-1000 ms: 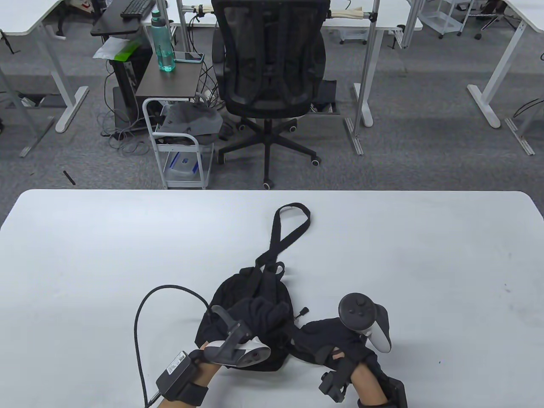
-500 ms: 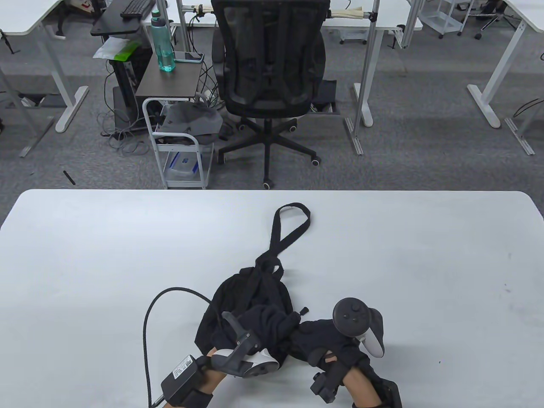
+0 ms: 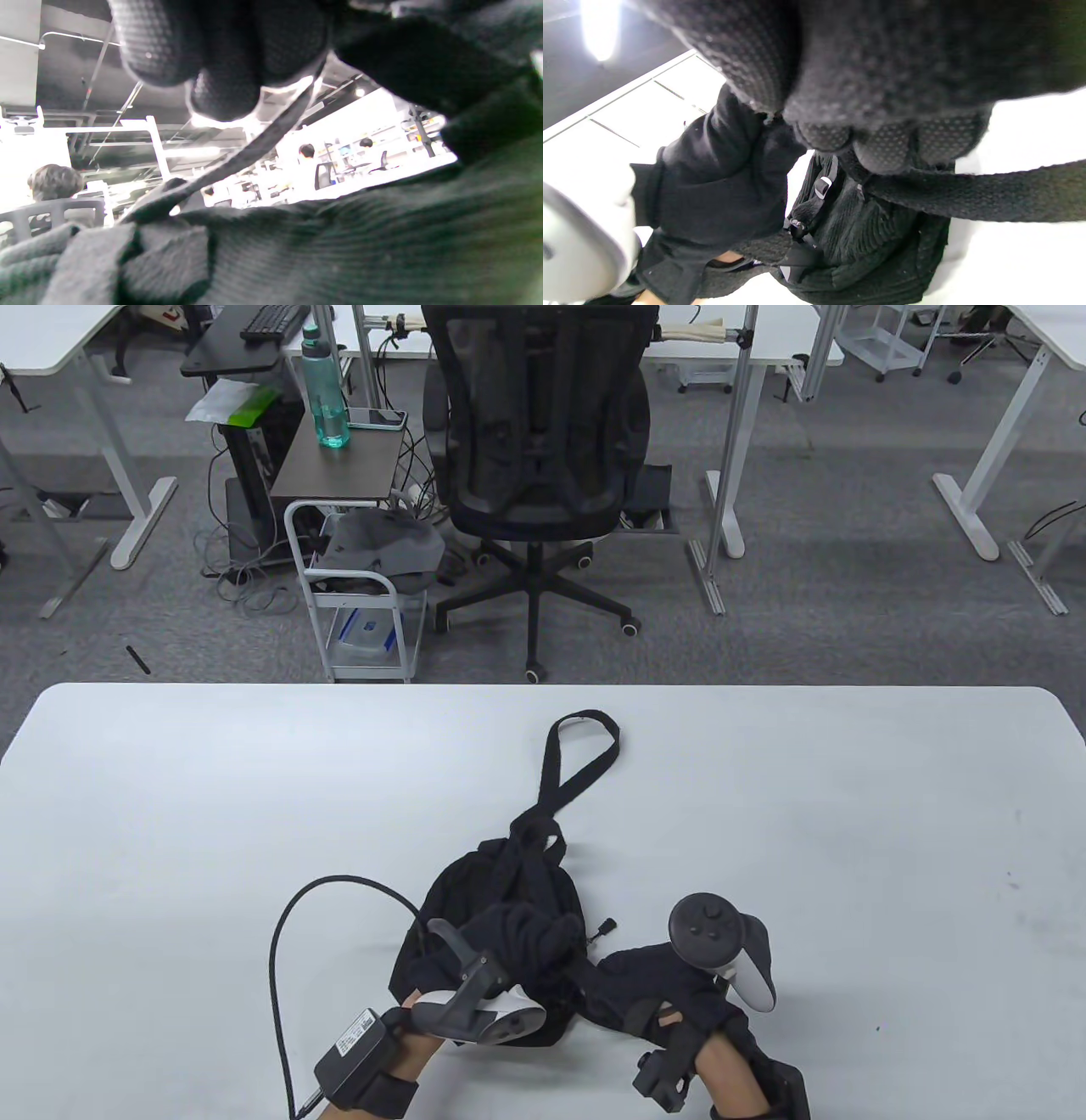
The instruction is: Pull shoulder strap to tighten
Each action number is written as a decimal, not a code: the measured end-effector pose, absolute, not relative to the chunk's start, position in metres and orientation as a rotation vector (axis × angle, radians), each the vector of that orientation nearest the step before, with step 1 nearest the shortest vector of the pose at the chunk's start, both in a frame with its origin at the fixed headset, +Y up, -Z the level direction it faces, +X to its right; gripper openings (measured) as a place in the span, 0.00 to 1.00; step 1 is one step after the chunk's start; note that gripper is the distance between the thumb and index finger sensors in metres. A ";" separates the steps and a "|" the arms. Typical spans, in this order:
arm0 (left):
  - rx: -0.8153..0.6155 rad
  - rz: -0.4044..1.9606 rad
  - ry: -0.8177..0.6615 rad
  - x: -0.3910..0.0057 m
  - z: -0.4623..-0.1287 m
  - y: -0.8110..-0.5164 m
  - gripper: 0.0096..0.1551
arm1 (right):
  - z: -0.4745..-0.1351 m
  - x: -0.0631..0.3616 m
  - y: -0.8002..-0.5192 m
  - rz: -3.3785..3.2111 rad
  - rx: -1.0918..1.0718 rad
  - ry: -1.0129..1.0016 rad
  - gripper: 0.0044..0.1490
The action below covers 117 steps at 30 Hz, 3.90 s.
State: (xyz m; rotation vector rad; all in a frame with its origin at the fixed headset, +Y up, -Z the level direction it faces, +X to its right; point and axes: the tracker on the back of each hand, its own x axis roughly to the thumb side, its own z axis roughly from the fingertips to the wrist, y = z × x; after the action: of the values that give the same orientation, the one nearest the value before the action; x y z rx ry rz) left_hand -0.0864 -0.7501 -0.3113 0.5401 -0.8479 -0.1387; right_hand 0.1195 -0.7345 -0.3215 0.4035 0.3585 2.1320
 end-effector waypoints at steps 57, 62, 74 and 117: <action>0.542 -0.061 -0.875 -0.084 -0.307 -0.743 0.37 | -0.323 0.120 -0.739 2.131 0.360 0.346 0.27; 0.576 -0.064 -0.919 -0.072 -0.295 -0.741 0.37 | -0.320 0.117 -0.738 2.067 0.377 0.284 0.24; 0.552 -0.121 -0.893 -0.082 -0.310 -0.751 0.38 | -0.319 0.114 -0.732 2.150 0.404 0.287 0.23; 0.559 -0.057 -0.912 -0.076 -0.297 -0.743 0.37 | -0.318 0.110 -0.735 2.118 0.405 0.278 0.24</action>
State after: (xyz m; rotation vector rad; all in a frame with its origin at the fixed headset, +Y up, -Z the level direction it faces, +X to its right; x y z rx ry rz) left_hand -0.0757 -0.7427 -0.2970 0.5591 -0.9122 -0.0574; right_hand 0.1103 -0.7349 -0.3182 0.4053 0.2778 2.1176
